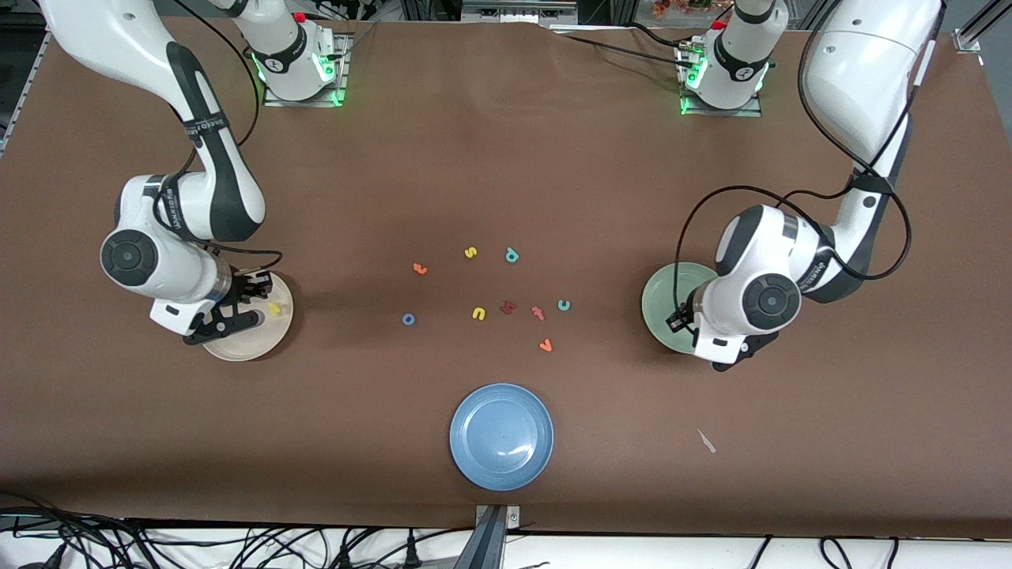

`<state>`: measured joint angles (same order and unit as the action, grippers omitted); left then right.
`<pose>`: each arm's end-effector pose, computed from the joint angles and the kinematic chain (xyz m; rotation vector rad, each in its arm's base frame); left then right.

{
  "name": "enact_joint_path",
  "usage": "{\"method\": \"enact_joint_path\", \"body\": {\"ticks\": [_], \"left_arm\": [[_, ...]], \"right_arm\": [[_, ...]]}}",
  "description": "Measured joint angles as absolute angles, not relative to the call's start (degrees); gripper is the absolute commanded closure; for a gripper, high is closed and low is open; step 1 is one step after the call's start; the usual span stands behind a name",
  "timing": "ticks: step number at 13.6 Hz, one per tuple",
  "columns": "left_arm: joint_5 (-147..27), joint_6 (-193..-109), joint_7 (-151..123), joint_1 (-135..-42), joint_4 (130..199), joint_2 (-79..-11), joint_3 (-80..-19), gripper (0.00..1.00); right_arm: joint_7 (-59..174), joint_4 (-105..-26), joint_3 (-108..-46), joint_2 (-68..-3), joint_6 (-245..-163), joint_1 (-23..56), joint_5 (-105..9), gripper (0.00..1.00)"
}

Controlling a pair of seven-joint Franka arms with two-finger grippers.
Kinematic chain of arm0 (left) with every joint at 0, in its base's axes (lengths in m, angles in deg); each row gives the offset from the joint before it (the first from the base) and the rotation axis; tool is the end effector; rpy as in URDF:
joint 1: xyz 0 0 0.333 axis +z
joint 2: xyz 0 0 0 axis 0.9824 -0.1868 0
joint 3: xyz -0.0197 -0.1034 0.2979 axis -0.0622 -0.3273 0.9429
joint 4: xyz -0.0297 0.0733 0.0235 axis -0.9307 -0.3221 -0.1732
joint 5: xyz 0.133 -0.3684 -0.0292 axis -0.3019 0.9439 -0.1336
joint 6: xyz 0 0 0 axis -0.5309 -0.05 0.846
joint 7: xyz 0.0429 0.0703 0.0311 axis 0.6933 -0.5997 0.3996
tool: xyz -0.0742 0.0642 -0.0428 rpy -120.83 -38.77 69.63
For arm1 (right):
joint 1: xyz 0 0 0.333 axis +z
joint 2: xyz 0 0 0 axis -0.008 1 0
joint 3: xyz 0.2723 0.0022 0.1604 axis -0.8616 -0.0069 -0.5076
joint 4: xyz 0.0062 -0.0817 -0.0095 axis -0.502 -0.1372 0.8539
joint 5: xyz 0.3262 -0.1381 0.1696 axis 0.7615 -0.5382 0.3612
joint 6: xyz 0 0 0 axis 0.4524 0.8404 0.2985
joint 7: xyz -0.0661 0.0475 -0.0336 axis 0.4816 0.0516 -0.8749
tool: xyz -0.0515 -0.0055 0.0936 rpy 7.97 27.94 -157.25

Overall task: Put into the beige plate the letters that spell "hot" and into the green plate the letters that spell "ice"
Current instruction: 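Place the yellow 4 on the beige plate while the left gripper drops the i, then move the right gripper to the blue o while the left gripper reaches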

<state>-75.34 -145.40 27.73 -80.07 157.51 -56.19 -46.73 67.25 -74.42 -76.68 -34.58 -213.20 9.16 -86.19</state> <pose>0.6406 -0.1579 0.2436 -2.9145 -0.7876 0.4115 0.6168 0.0448 0.2682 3.0428 0.5258 -0.2242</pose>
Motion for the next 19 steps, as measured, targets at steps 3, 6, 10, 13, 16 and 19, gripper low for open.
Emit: {"method": "enact_joint_path", "body": {"ticks": [3,6,10,13,16,19], "left_arm": [[-75.34,-151.48,24.01,-78.55,163.12,-57.12,-46.74,0.68],[-75.34,-155.04,23.99,-78.6,165.86,-57.52,-47.11,0.0],[-75.04,-155.25,24.32,-78.6,165.07,-56.39,-47.22,0.0],[-73.43,-155.21,27.26,-78.83,163.56,-53.66,-48.36,0.0],[-73.19,-155.23,36.01,-81.32,161.42,-52.87,-49.66,0.0],[-73.04,-155.68,47.71,-85.9,159.39,-54.54,-49.71,0.0]], "right_arm": [[67.24,-75.27,-76.67,-35.12,-213.2,9.16,-86.2,0.47],[63.95,-75.45,-77.16,-35.12,-213.22,10.18,-86.1,0.44],[54.74,-74.91,-77.7,-34.5,-213.78,16.73,-81.79,0.43],[47.63,-71.16,-77.87,-31.4,-214.34,21.81,-79.32,0.43],[40.9,-64.56,-77.85,-26.74,-214.48,27.16,-79.16,0.42],[38.48,-58.23,-77.78,-22.24,-215.2,28.6,-79.16,0.41]]}}
